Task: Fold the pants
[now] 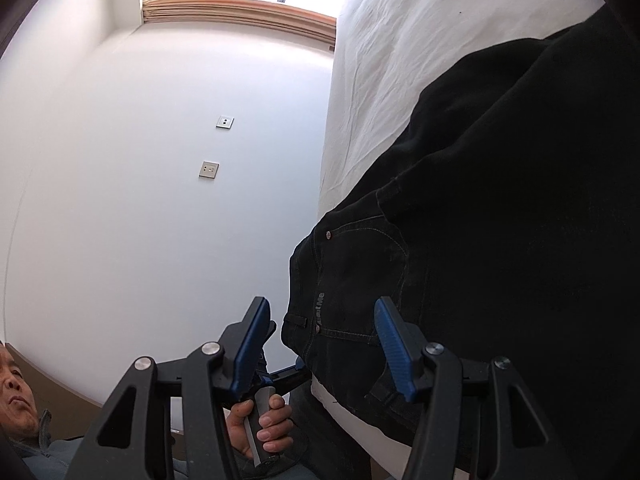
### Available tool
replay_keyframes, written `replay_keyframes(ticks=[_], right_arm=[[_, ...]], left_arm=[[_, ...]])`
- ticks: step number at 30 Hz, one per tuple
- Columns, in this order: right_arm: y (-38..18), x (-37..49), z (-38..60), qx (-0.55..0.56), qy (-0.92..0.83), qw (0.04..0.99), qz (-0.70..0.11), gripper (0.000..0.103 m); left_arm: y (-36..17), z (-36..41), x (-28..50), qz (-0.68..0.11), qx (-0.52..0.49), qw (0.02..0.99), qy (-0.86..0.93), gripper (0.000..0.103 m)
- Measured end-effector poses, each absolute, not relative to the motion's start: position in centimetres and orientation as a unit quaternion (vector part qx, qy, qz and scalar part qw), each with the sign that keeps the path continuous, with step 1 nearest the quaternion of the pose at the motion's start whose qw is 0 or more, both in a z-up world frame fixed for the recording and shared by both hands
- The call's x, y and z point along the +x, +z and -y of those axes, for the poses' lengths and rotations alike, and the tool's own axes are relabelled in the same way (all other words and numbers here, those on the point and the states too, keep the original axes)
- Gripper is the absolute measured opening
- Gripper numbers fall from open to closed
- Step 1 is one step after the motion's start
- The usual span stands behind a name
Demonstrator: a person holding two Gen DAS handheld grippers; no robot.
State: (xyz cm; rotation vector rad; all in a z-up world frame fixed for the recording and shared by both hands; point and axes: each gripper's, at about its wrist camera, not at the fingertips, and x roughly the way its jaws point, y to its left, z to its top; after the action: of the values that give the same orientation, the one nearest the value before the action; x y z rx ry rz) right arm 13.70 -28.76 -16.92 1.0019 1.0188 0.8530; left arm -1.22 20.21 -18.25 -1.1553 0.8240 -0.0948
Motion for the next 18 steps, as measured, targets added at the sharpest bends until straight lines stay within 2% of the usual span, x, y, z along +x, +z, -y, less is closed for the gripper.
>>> replay_keyframes(ticks=[3,4,5,6,7,8,13,18], right_arm=[[-17.3,14.7,27.6,0.441,0.382,0.668,-0.463,0.059],[-17.4,15.0,27.3,0.436,0.382,0.667,-0.468,0.059],[-17.5,15.3,26.8,0.431,0.385,0.665,-0.473,0.059],[-17.6,15.7,26.4,0.424,0.387,0.664,-0.479,0.059],[-17.5,16.1,25.9,0.418,0.389,0.664,-0.483,0.059],[-17.6,16.4,25.5,0.413,0.391,0.663,-0.487,0.059],[-19.7,18.3,24.2,0.376,0.344,0.666,-0.544,0.058],[-20.4,18.5,24.0,0.385,0.336,0.669,-0.54,0.057]], left_arm=[[-18.2,-20.6,-0.7,-0.38,-0.546,0.744,-0.061,0.096],[-18.2,-20.5,-0.4,-0.385,-0.549,0.738,-0.068,0.089],[-18.1,-20.3,0.0,-0.388,-0.552,0.735,-0.072,0.073],[-18.2,-20.2,0.2,-0.394,-0.552,0.731,-0.079,0.061],[-18.4,-20.0,0.4,-0.403,-0.551,0.726,-0.081,0.03],[-18.5,-20.0,0.3,-0.41,-0.549,0.724,-0.076,0.024],[-17.8,-20.3,-0.3,-0.406,-0.536,0.737,-0.074,0.016],[-15.9,-19.4,-0.4,-0.4,-0.507,0.759,-0.081,0.013]])
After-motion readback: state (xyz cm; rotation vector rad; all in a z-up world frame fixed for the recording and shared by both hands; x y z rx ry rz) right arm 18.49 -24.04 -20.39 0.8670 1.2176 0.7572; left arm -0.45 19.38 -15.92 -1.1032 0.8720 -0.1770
